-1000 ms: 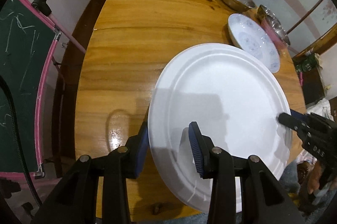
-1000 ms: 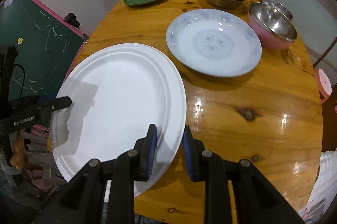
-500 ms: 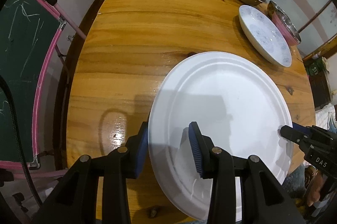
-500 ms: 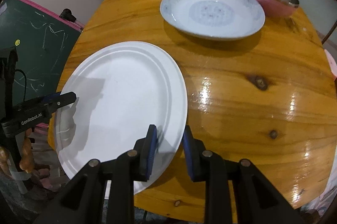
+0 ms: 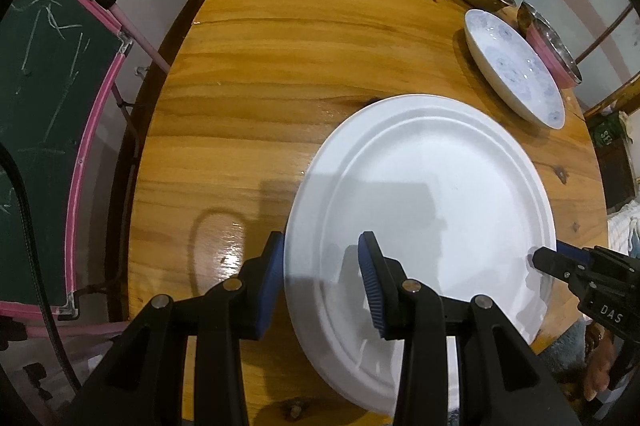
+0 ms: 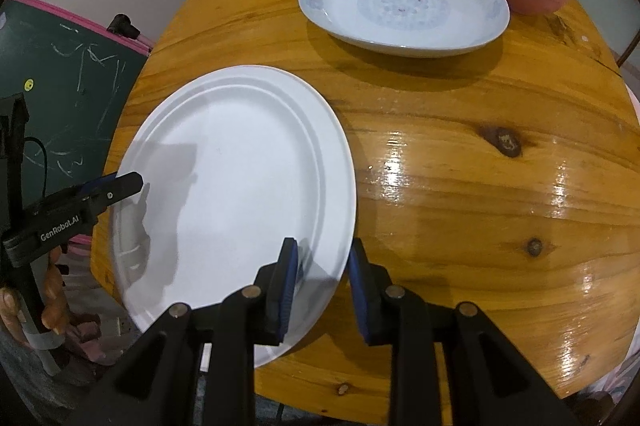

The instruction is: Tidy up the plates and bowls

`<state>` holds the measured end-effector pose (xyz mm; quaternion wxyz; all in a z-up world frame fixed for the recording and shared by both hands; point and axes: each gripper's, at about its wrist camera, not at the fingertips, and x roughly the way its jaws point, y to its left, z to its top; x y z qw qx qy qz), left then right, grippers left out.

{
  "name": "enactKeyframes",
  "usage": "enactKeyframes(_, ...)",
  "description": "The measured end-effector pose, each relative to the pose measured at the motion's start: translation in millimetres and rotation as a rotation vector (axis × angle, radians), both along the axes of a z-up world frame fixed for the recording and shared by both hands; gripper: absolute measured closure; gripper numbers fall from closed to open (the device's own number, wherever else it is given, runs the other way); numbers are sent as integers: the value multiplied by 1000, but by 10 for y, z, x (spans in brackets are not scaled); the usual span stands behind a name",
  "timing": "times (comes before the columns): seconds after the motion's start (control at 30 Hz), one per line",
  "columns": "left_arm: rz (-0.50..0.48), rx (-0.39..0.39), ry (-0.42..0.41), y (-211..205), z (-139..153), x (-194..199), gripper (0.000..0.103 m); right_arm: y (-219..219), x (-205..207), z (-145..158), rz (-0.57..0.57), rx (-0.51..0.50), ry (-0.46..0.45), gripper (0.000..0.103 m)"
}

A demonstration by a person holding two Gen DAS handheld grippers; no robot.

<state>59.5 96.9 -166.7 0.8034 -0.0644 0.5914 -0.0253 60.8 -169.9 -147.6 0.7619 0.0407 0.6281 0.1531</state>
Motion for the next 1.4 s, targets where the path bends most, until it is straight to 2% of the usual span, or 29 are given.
enactKeyframes(0.1,6,-10,5,9,-14,7,63,-16,1,-13,-11,13,12,70)
enactKeyframes(0.17,14,-11,10,28,-29,5,51,-27,-6,-9,-19,6,9,63)
enactKeyframes(0.27,25,-12,4,63,-26,-1,43,-42,-21,20,-26,-1,-6,62)
enactKeyframes(0.5,44,4,-16,83,45,-6,36,-57,-24,49,-32,-5,-13,62)
enactKeyframes(0.8,55,30,-59,70,255,-68,36,-88,-58,157,-37,-19,-50,62)
enactKeyframes(1.1,34,70,-128,-93,622,-201,36,-194,-147,358,-44,-9,-101,62)
enactKeyframes(1.2,17,86,-170,-175,830,-257,36,-221,-190,459,-45,-7,-127,62)
enactKeyframes(1.3,-5,96,-217,-257,1064,-288,27,-240,-228,586,-44,-7,-159,62)
enactKeyframes(1.4,-39,111,-292,-356,1393,-309,27,-269,-272,763,-45,-16,-211,62)
